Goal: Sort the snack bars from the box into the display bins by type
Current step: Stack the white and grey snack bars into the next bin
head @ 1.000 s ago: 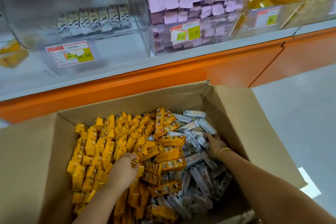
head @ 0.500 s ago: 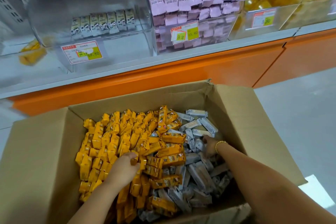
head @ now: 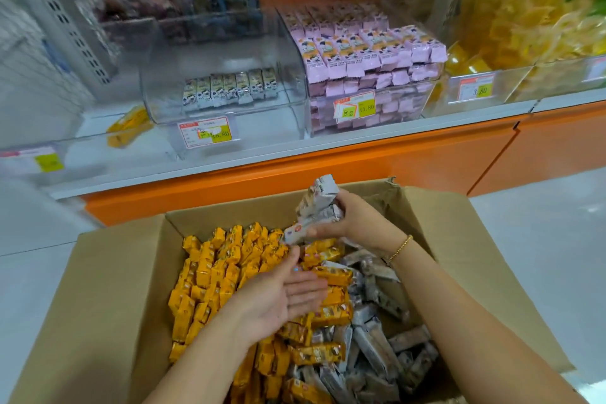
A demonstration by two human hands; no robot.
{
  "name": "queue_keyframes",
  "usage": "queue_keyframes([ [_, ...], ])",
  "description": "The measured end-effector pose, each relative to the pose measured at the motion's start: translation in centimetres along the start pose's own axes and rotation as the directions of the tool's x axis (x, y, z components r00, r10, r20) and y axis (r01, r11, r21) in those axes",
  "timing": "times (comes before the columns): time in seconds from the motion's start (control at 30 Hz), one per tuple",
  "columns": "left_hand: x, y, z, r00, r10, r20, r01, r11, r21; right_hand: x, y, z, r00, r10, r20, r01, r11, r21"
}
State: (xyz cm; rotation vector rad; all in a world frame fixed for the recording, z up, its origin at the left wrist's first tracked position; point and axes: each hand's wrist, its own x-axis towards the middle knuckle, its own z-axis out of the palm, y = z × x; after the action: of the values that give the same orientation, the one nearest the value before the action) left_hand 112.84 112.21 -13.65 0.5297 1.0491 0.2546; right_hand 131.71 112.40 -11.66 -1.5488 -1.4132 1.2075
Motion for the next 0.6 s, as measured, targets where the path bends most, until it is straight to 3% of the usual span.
queue_keyframes([
  [0.1, -1.9, 2.8, 0.1, 0.979, 0.178, -0.104, -0.199, 0.945, -0.259, -0.1, -3.8, 1.6, 0.992, -0.124, -0.028, 0.127, 0.984, 0.122],
  [0.2, -3.9, 5.4, -0.7, 0.950, 0.263, -0.167, -0.306, 0.887, -0.345, -0.1, -6.2, 2.9, 0.983, -0.183, 0.006, 0.175, 0.945, 0.276],
  [0.3, -6.1, 7.2, -1.9, 0.931, 0.322, -0.171, -0.361, 0.878, -0.313, 0.2, -7.9, 4.2, 0.963, -0.268, -0.001, 0.258, 0.924, 0.281],
  [0.4, -8.1, 8.6, -3.1, 0.904, 0.399, -0.150, -0.425, 0.874, -0.235, 0.6, -8.9, 5.6, 0.915, -0.383, -0.127, 0.395, 0.915, 0.084],
  [0.47, -8.9, 9.7, -3.8, 0.880, 0.452, -0.142, -0.471, 0.869, -0.150, 1.1, -9.5, 6.0, 0.894, -0.395, -0.211, 0.404, 0.915, -0.003],
  [0.6, -9.8, 11.5, -4.5, 0.849, 0.504, -0.161, -0.515, 0.856, -0.037, 1.7, -10.1, 5.3, 0.932, -0.304, -0.199, 0.352, 0.890, 0.289],
])
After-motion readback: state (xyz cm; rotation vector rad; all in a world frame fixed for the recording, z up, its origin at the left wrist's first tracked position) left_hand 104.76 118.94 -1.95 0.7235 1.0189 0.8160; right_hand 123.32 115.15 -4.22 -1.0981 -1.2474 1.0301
